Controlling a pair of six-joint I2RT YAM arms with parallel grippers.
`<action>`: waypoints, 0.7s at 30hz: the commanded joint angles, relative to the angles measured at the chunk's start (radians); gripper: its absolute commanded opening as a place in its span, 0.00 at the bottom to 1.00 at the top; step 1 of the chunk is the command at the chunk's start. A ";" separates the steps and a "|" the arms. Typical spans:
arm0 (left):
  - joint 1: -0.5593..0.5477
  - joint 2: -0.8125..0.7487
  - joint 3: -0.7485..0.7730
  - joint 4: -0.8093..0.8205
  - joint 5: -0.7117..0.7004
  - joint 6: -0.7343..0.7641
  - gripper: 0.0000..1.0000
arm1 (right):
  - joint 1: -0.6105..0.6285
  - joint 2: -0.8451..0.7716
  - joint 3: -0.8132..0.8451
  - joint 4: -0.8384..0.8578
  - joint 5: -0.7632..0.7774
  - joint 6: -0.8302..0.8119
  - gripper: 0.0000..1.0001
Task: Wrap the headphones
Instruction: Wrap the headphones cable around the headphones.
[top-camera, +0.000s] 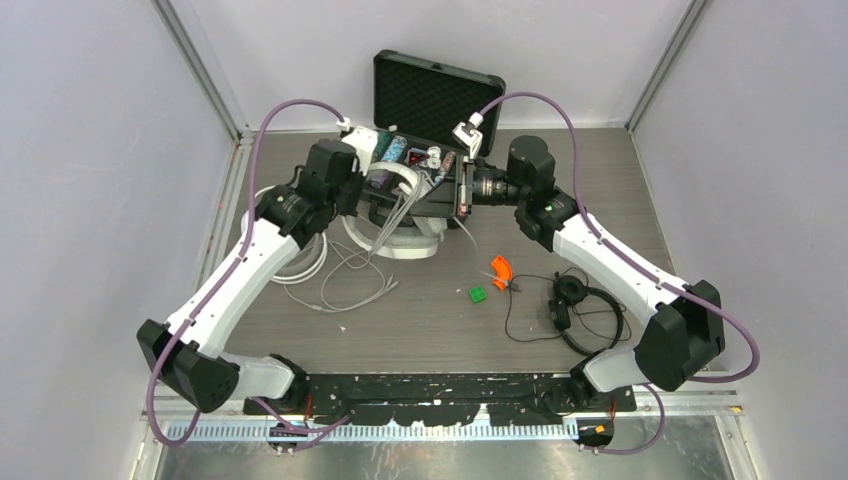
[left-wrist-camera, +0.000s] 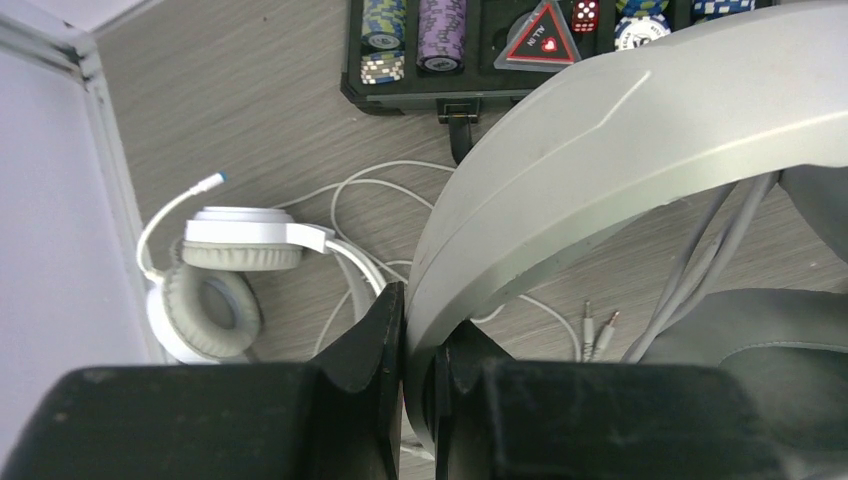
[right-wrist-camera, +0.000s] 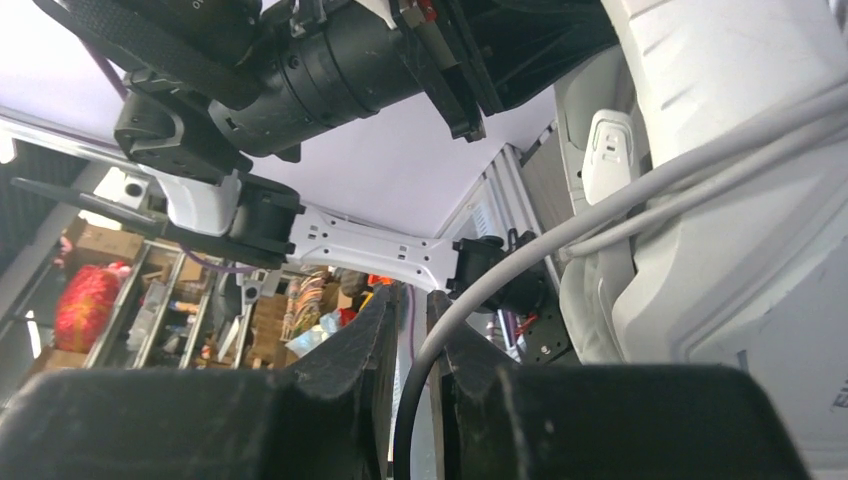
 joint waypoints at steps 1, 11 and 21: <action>0.005 0.012 0.081 0.080 -0.011 -0.172 0.00 | 0.004 -0.007 0.042 -0.044 0.056 -0.087 0.23; 0.006 0.037 0.137 0.064 -0.044 -0.328 0.00 | 0.018 0.020 0.074 -0.055 0.109 -0.112 0.23; 0.005 0.064 0.182 0.071 -0.099 -0.500 0.00 | 0.042 0.013 0.118 -0.153 0.208 -0.245 0.23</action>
